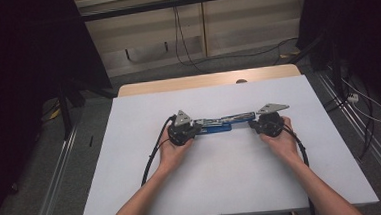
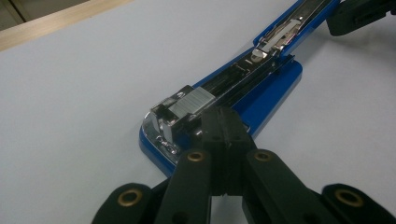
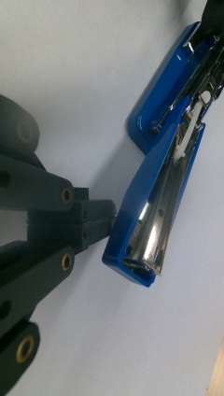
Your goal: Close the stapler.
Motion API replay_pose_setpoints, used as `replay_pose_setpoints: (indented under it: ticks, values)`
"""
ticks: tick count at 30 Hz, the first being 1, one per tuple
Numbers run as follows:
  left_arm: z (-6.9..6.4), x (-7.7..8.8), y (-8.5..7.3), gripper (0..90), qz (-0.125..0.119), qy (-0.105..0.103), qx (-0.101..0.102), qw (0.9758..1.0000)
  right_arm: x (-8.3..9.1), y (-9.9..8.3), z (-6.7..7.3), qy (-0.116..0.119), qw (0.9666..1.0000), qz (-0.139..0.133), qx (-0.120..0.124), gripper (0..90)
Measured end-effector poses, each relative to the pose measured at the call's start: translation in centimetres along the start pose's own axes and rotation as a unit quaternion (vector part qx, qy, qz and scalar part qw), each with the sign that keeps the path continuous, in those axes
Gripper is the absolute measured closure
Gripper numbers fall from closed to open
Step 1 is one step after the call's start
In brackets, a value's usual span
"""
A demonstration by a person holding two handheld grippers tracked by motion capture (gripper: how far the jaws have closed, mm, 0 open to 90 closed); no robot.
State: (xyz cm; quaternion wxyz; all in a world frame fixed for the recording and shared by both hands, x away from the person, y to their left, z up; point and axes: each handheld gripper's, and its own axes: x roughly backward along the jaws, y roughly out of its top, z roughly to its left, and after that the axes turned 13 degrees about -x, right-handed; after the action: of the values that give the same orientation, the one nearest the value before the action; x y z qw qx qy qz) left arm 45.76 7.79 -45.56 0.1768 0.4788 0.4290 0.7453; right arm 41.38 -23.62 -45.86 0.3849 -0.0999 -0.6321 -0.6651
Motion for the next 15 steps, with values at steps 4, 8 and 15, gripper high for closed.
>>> replay_pose_setpoints:
  ticks: [4,8,15]
  values:
    - [-0.01,0.0,0.0,90.0,0.0,0.0,-0.001,1.0,0.06,0.03,0.05,0.001,1.0,-0.002,-0.003,90.0]
    - [-0.01,0.0,0.0,90.0,0.0,0.0,-0.001,1.0,0.09,0.07,0.05,0.002,1.0,-0.005,-0.003,90.0]
    - [0.0,0.01,0.0,90.0,0.0,0.0,-0.002,1.0,0.11,0.1,0.07,0.003,1.0,-0.007,-0.005,90.0]
